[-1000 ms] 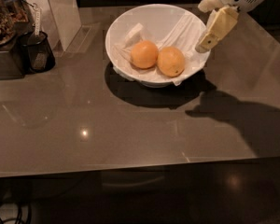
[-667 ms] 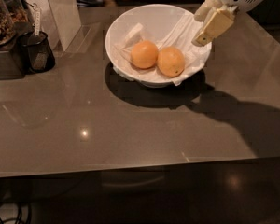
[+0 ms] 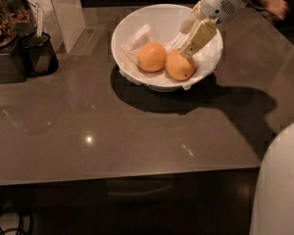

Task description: Pick orange from white bowl

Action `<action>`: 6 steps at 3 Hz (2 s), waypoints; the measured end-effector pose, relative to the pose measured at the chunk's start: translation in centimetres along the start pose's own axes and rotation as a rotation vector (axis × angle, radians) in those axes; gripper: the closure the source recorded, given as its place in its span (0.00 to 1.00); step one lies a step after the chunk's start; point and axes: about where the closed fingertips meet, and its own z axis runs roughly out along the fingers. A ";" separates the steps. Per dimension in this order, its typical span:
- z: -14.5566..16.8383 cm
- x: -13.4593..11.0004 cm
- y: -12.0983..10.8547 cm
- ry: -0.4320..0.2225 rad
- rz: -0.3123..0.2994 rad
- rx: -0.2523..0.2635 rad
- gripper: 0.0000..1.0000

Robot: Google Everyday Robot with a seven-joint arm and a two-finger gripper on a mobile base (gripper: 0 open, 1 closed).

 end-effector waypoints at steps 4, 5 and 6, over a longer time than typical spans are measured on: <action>4.6 2.4 -2.1 0.028 0.041 -0.088 0.35; 5.9 2.6 -1.9 0.028 0.048 -0.120 0.34; 6.7 2.8 -1.9 0.027 0.053 -0.138 0.34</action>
Offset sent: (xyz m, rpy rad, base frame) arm 0.0199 0.0045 -0.0377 -0.0109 0.1267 0.0543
